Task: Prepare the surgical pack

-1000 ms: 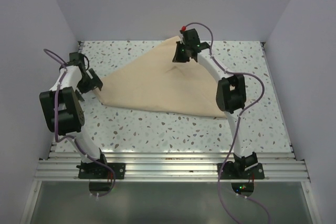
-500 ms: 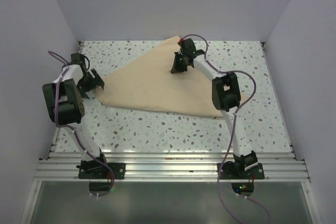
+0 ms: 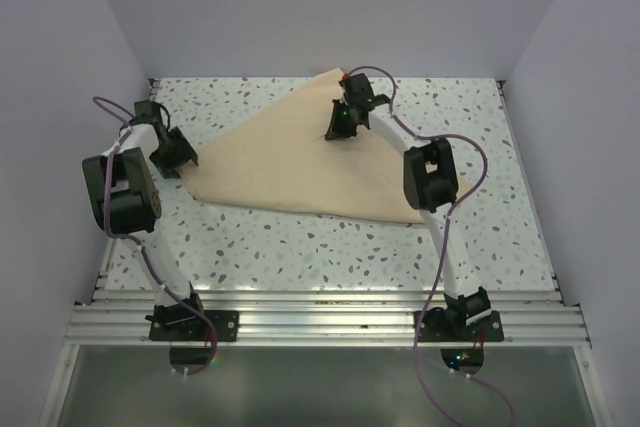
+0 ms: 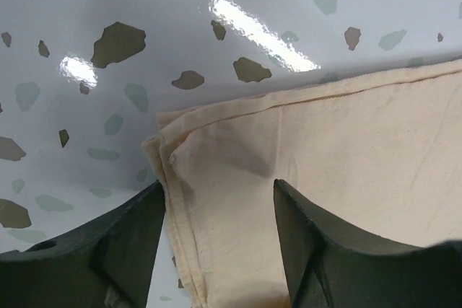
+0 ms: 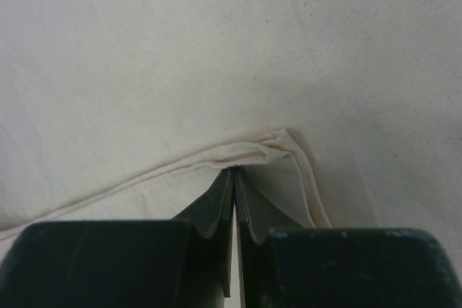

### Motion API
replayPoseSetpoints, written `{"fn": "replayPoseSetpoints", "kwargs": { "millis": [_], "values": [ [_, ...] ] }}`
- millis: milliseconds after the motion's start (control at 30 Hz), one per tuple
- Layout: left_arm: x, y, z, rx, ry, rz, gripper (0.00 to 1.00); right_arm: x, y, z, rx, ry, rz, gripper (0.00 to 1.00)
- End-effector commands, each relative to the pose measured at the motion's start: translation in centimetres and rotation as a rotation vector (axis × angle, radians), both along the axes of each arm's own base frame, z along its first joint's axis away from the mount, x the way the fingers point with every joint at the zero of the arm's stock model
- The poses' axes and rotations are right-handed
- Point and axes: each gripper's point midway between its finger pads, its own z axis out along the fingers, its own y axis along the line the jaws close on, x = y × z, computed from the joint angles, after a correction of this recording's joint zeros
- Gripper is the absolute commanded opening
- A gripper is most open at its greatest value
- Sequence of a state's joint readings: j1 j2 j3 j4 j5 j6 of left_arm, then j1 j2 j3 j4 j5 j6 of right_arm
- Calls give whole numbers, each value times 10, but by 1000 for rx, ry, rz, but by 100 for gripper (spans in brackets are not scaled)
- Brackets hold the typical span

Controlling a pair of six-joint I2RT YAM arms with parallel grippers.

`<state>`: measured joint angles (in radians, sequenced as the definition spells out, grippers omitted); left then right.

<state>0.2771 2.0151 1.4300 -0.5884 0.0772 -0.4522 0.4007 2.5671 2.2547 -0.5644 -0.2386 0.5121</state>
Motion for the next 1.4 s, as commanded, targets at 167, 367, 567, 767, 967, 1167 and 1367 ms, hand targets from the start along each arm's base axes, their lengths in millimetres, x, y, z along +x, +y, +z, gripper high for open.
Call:
{"fn": "replayPoseSetpoints", "kwargs": {
  "millis": [167,367,567,767,967,1167,1367],
  "values": [
    [9,-1,-10,-28,-28,-46,42,-7,2,-14,-32,41,28,5],
    [14,-3,0,-33,-54,-91,0,-11,0,-19,-55,69,24,5],
    [22,-23,53,-35,-199,-147,0,-18,-5,-23,-84,110,4,4],
    [33,-96,136,-55,-400,-287,0,-27,-11,-28,-113,153,5,4],
    [21,-191,188,-148,-507,-413,0,-32,-14,-32,-117,185,-6,4],
    [-12,-282,209,-256,-526,-555,0,-35,-14,-35,-65,223,-35,5],
    [-32,-347,203,-318,-497,-668,0,-38,-14,-40,-38,259,-44,5]
  ]
}}
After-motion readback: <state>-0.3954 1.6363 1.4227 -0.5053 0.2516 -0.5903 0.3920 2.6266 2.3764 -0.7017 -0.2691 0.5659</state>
